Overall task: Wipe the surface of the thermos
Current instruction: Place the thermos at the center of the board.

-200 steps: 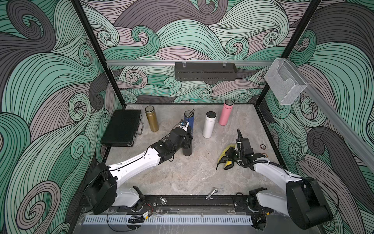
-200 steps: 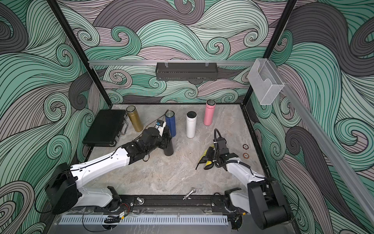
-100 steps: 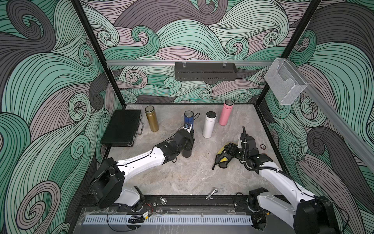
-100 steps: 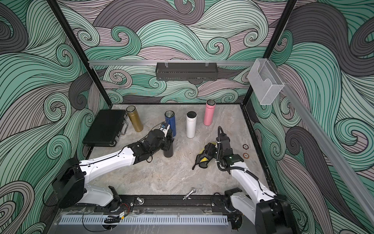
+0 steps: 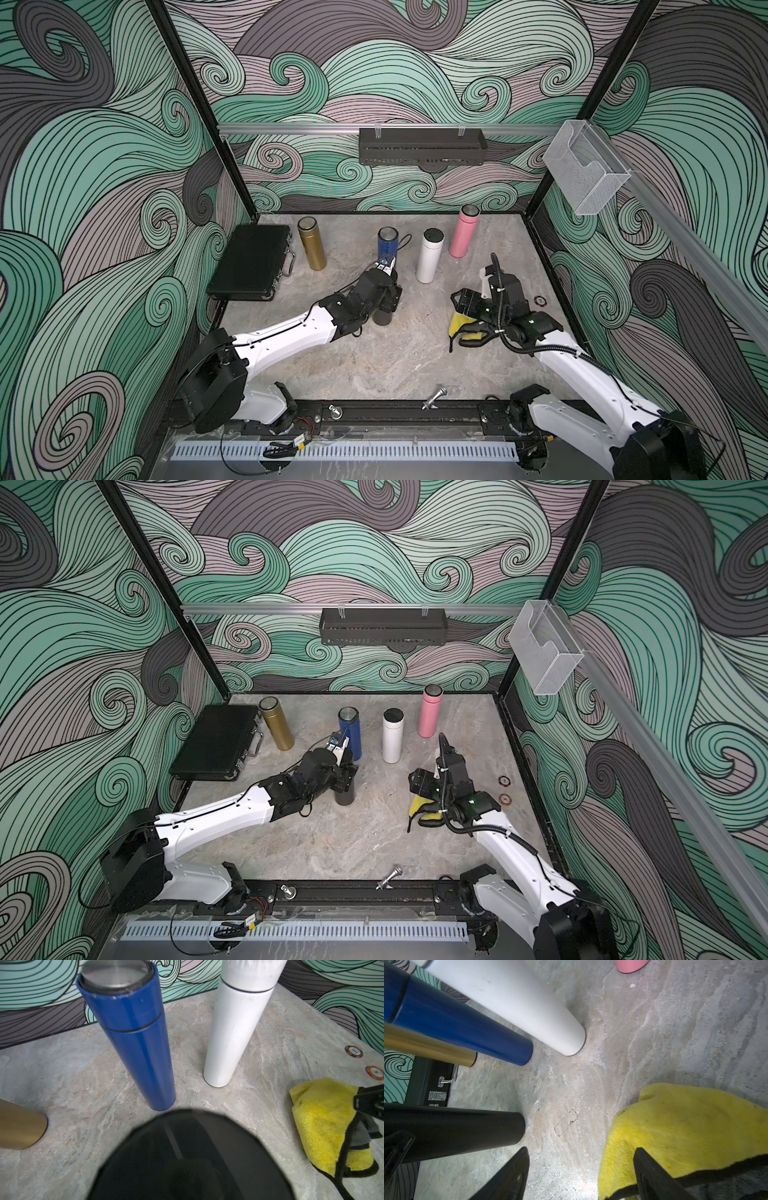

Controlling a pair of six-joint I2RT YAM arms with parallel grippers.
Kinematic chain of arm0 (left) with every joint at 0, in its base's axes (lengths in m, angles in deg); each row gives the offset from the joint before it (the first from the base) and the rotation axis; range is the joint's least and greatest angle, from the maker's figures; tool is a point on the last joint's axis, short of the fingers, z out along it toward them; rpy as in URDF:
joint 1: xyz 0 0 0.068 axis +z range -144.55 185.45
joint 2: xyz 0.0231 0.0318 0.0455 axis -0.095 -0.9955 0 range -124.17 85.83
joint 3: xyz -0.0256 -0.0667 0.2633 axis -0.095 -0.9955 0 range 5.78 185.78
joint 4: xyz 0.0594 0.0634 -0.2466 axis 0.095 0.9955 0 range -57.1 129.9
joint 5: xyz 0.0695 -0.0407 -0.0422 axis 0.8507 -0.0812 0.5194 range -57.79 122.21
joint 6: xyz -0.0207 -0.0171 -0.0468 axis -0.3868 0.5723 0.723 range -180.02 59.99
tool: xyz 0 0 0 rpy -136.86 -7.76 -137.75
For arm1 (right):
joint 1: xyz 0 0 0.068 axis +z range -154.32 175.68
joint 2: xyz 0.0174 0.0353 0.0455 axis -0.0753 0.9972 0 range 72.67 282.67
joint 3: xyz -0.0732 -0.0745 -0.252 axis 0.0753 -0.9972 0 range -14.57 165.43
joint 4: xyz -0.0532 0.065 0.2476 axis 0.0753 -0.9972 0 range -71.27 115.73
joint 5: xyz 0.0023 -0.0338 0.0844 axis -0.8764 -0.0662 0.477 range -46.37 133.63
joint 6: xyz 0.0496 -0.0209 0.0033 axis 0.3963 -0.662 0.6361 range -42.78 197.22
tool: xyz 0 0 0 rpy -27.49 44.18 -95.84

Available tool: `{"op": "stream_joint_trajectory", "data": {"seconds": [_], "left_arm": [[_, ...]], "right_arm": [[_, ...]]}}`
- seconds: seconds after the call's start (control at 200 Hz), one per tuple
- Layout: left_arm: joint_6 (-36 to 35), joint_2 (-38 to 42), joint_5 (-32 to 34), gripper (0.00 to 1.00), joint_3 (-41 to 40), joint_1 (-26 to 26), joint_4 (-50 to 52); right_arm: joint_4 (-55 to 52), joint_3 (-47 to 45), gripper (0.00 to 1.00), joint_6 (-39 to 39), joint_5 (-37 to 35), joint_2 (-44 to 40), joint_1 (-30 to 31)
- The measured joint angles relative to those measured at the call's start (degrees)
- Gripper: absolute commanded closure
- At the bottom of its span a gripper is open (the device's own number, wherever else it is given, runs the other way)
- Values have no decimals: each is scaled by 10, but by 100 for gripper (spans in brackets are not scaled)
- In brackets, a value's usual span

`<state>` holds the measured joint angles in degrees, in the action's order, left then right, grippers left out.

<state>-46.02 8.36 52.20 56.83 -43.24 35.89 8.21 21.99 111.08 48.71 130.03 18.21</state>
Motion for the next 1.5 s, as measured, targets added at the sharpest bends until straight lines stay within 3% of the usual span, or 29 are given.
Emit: {"op": "stream_joint_trajectory", "data": {"seconds": [0.245,0.525,0.705,0.801,0.891,1.021,1.196,1.501], "left_arm": [[0,34,10,2,-7,0,0],[27,125,14,1,-3,0,27],[56,151,34,2,62,0,98],[79,142,37,1,120,0,150],[116,104,38,1,224,1,243],[135,50,7,1,335,1,327],[141,29,-36,1,318,1,364],[167,-7,-53,2,268,1,384]], "right_arm": [[2,37,17,-13,0,41,42],[5,101,17,-33,-1,75,88],[3,115,18,-35,-8,87,94],[-5,115,18,-35,-21,85,94],[-8,115,18,-35,-31,82,94],[-8,115,18,-34,-39,75,94],[-8,115,19,-34,-41,75,94],[-5,102,19,-34,-46,66,94]]}}
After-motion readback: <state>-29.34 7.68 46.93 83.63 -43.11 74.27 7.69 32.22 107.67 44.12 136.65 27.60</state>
